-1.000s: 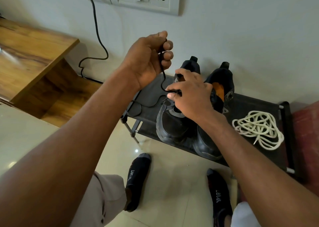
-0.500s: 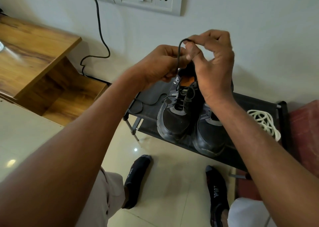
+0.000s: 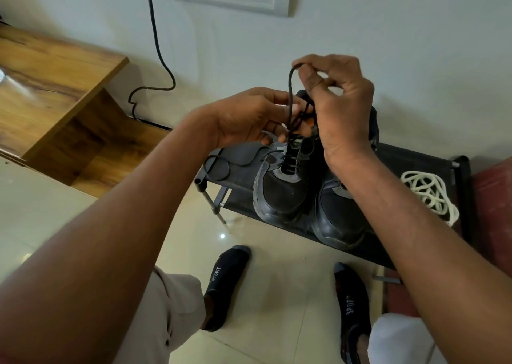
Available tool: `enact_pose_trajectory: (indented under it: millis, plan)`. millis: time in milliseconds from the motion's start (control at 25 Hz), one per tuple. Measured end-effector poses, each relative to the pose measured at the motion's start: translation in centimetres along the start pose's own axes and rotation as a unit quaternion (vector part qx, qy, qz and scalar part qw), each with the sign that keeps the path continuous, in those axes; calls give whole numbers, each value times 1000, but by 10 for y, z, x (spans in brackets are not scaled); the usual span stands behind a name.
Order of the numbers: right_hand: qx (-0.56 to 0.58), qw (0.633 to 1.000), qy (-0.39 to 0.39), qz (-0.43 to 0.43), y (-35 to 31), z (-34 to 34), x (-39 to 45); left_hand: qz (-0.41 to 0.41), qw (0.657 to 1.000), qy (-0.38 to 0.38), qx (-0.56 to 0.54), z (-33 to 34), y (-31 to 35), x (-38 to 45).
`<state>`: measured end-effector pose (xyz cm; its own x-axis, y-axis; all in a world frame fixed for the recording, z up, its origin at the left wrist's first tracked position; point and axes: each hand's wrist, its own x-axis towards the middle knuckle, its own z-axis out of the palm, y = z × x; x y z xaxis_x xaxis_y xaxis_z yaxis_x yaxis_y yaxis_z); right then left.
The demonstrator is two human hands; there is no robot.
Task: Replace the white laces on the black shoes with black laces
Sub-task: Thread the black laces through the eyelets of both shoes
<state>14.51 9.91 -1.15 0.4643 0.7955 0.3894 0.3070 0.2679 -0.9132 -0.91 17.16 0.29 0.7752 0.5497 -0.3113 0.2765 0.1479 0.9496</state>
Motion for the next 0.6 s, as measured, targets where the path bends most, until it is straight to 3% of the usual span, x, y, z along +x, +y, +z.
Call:
enact_pose_trajectory:
  millis: [160,280,400,480,600]
  plan:
    - [6,1000,-7,-15,-7,-2,3,47,997,61,11,-3,0,5]
    - [-19,997,-10,79,5,-3,-2,99,981,158,-54,-4,5,5]
    - [-101,981,-44,158,18,-8,-4,221,948,197,-120,-10,19,-1]
    - [-158,975,-91,126,19,-9,-8,263,937,196,-117,-11,27,-7]
    - [-251,949,-190,-17,11,-6,-18,227,934,248,-118,-14,26,-12]
